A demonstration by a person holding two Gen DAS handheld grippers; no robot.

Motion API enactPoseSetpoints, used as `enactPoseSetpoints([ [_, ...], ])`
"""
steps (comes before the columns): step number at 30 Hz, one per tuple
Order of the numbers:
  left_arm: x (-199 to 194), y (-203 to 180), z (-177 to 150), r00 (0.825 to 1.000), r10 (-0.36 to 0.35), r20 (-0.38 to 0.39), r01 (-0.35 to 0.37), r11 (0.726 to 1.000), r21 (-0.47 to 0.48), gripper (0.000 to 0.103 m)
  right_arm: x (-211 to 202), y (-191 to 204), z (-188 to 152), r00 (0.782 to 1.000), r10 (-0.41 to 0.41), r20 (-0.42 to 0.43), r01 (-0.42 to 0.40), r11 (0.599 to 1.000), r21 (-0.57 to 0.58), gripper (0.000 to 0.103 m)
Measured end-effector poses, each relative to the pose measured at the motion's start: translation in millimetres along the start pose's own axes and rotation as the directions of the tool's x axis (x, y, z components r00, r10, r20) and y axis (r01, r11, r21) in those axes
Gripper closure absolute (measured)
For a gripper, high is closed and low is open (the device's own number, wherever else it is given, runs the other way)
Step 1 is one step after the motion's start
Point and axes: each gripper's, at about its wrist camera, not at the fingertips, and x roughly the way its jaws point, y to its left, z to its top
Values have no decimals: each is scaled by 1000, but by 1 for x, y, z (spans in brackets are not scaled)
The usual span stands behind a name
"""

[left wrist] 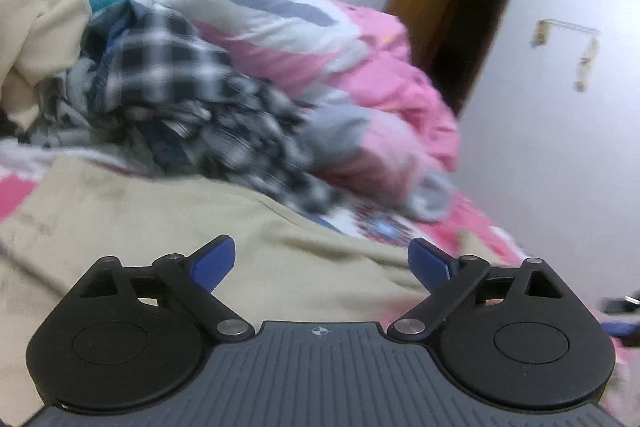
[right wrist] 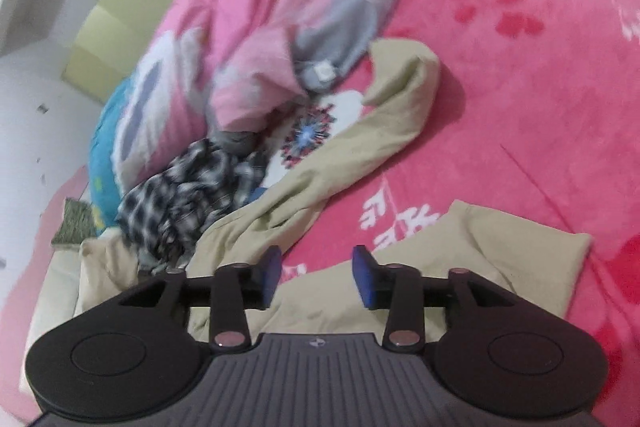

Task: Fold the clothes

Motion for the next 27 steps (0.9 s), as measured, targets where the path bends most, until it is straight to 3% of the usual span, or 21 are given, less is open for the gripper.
enactPoseSetpoints([
  [3,-53,-11,-25,1000,-10,-6,10,1000,-29,8,-15,16,-16,1000,24,-1,-24,999,-45,58],
  [8,-141,16,-72,995,97,-23,-99,985,-141,9,-7,37,-52,993,100,-68,-105,992,-73,56],
  [12,-187,36,-88,972,233,20,-226,956,-186,8,11,48,-77,981,136,-136,-144,988,-52,56],
  [15,-193,50,-94,944,330,24,-318,925,-206,9,23,55,-93,971,156,-179,-165,986,-34,56],
  [18,-188,79,-102,936,351,-31,-341,877,-338,11,27,63,-105,963,175,-203,-183,983,-25,56],
  [21,-185,103,-108,945,327,-32,-308,848,-432,13,24,69,-110,964,168,-206,-180,983,-40,56],
  [27,-173,130,-102,949,307,73,-232,837,-496,18,24,72,-116,972,120,-203,-132,990,-48,56],
])
